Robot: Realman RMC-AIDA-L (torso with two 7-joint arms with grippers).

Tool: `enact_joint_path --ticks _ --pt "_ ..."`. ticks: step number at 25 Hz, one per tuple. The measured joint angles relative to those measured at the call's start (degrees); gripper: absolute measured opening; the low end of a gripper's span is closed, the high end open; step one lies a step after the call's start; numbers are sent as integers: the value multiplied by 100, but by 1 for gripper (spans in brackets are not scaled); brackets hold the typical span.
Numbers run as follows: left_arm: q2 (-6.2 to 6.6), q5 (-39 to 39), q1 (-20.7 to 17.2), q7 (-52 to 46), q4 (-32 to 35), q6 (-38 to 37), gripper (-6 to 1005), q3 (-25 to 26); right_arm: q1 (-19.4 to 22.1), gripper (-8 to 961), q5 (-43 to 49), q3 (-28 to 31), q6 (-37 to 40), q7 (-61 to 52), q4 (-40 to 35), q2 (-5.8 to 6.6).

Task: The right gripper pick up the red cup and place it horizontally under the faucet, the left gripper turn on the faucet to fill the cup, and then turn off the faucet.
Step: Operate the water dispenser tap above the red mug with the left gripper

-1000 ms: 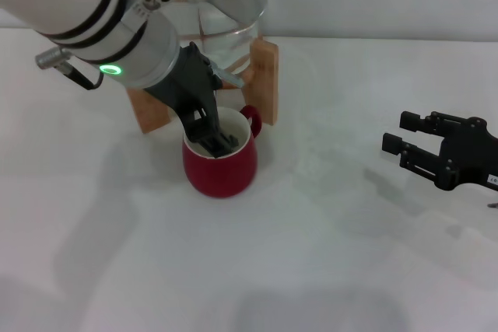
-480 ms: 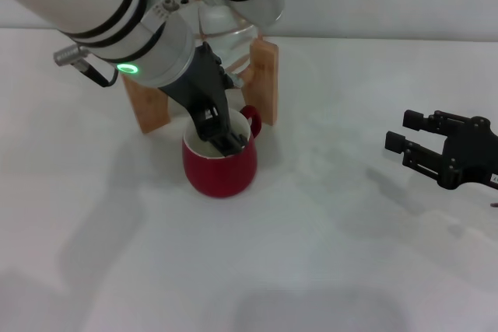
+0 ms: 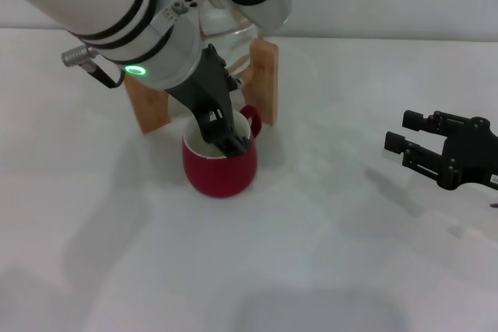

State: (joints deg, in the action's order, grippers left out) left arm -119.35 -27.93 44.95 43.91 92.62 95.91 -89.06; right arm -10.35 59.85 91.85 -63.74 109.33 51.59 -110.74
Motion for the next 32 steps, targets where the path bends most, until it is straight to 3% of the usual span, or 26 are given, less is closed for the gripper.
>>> enact_joint_path --ticks 32 --pt "-1 203 210 -59 -292 -278 842 -201 34 471 0 17 -21 9 -12 6"
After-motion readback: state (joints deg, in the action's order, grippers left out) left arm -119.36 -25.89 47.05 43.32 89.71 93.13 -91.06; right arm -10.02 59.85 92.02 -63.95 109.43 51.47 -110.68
